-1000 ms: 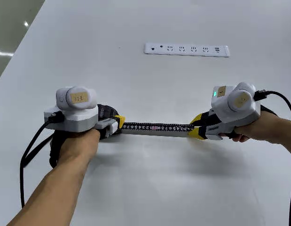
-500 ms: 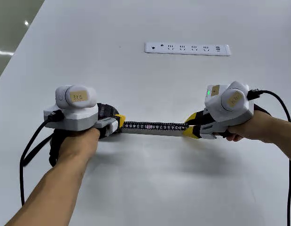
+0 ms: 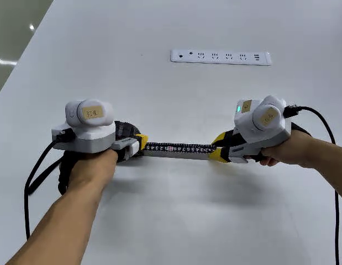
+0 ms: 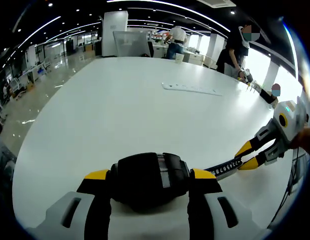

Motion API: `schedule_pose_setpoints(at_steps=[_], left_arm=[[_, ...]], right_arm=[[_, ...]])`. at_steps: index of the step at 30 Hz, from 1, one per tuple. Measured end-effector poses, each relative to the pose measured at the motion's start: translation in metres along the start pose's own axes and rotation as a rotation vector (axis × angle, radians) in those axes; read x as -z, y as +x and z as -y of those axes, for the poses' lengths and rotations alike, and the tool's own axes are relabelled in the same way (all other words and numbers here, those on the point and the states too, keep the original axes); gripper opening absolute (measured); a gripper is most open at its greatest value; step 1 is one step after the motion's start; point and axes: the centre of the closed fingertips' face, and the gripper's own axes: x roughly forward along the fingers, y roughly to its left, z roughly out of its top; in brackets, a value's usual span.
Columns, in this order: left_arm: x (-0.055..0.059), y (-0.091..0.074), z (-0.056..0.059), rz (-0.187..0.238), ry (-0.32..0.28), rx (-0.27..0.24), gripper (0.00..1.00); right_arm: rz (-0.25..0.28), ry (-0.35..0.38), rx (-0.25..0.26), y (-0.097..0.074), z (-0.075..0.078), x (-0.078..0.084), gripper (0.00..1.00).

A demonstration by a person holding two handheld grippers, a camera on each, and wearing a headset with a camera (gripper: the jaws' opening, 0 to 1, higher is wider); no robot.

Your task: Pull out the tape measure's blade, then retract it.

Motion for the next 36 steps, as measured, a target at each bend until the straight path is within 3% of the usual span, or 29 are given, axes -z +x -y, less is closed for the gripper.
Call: schedule_pose_setpoints(at_steps=[36], left_arm=[[0.001,-0.002,0.001,-0.005,-0.001,0.014,0.57]], right_arm=[[0.031,0.004,-0.014,0.025,-0.009,-0.026,0.1]])
